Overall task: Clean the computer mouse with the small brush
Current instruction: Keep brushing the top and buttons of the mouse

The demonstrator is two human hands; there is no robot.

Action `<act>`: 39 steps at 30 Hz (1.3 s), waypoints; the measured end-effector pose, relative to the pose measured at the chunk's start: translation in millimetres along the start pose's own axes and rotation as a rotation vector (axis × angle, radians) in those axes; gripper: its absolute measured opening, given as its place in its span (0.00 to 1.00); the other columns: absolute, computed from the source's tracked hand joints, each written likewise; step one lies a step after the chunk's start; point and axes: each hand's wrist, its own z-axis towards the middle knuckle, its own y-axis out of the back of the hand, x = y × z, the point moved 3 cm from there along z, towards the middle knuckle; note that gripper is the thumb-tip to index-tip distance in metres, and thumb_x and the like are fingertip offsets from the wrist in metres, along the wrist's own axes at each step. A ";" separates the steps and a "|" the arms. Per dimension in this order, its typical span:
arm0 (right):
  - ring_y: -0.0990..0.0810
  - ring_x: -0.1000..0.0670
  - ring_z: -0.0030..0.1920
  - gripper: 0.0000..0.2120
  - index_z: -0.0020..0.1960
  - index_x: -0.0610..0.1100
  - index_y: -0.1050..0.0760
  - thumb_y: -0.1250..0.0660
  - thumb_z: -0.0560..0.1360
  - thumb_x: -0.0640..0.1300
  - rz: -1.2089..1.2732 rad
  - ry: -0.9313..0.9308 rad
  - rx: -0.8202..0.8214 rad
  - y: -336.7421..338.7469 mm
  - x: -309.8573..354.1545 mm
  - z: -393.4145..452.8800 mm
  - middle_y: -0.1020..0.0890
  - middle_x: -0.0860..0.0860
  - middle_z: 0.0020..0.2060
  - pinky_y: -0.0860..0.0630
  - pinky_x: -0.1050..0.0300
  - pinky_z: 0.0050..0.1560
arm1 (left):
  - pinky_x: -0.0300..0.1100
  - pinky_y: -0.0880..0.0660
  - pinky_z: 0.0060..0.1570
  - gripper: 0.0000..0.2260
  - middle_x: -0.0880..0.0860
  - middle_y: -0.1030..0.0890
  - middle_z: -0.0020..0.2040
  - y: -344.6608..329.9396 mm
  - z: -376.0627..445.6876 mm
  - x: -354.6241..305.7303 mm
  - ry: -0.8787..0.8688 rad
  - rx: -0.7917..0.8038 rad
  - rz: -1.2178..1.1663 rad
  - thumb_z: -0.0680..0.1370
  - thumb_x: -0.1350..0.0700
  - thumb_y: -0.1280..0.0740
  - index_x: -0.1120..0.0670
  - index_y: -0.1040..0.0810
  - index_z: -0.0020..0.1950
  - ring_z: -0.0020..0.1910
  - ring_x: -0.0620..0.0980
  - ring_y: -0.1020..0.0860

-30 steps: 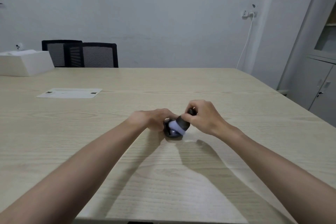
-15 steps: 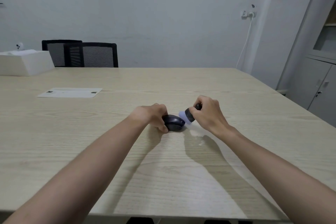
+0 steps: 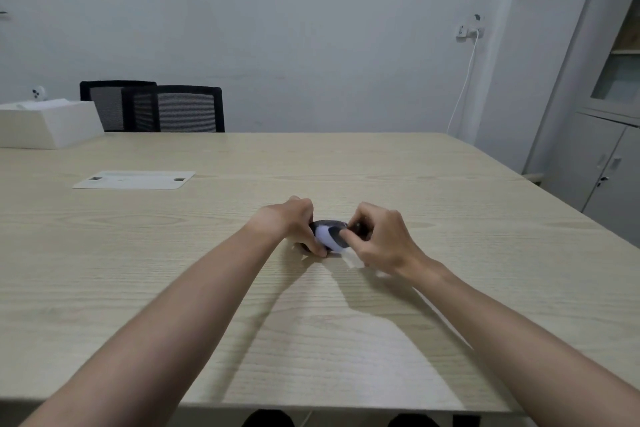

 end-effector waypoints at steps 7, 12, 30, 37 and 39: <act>0.20 0.46 0.26 0.12 0.38 0.41 0.29 0.31 0.76 0.43 0.031 -0.150 -0.136 14.8 -9.0 1.8 0.22 0.45 0.30 0.24 0.51 0.26 | 0.41 0.29 0.34 0.25 0.49 0.30 0.42 -2.6 -8.2 -0.7 0.009 -0.049 -0.002 0.60 0.35 0.21 0.54 0.25 0.35 0.33 0.51 0.25; 0.20 0.48 0.21 0.11 0.39 0.38 0.28 0.29 0.75 0.41 0.085 -0.089 -0.002 -3.0 9.7 -0.1 0.20 0.44 0.30 0.26 0.55 0.22 | 0.43 0.28 0.35 0.26 0.49 0.29 0.43 -2.5 -10.4 0.7 -0.007 -0.049 -0.040 0.60 0.35 0.20 0.54 0.25 0.36 0.34 0.51 0.25; 0.26 0.53 0.22 0.08 0.37 0.40 0.26 0.31 0.73 0.40 0.028 -0.175 -0.089 13.4 5.7 7.8 0.20 0.47 0.29 0.30 0.60 0.22 | 0.43 0.19 0.48 0.12 0.53 0.16 0.53 9.0 -19.9 10.6 0.065 0.146 0.089 0.73 0.59 0.29 0.54 0.17 0.56 0.44 0.51 0.17; 0.29 0.55 0.15 0.06 0.36 0.39 0.26 0.31 0.71 0.37 0.112 -0.232 0.002 5.0 12.7 12.5 0.21 0.46 0.27 0.33 0.61 0.18 | 0.48 0.35 0.71 0.39 0.52 0.34 0.76 2.1 -9.7 -14.2 -0.390 -0.004 0.061 0.74 0.76 0.44 0.42 0.36 0.78 0.76 0.52 0.37; 0.25 0.55 0.22 0.06 0.36 0.39 0.25 0.30 0.70 0.38 0.037 -0.233 -0.039 10.2 6.4 13.0 0.21 0.47 0.30 0.31 0.60 0.20 | 0.43 0.36 0.70 0.38 0.53 0.32 0.75 -1.8 -9.8 -18.7 -0.418 -0.001 0.086 0.73 0.76 0.45 0.46 0.32 0.77 0.76 0.53 0.36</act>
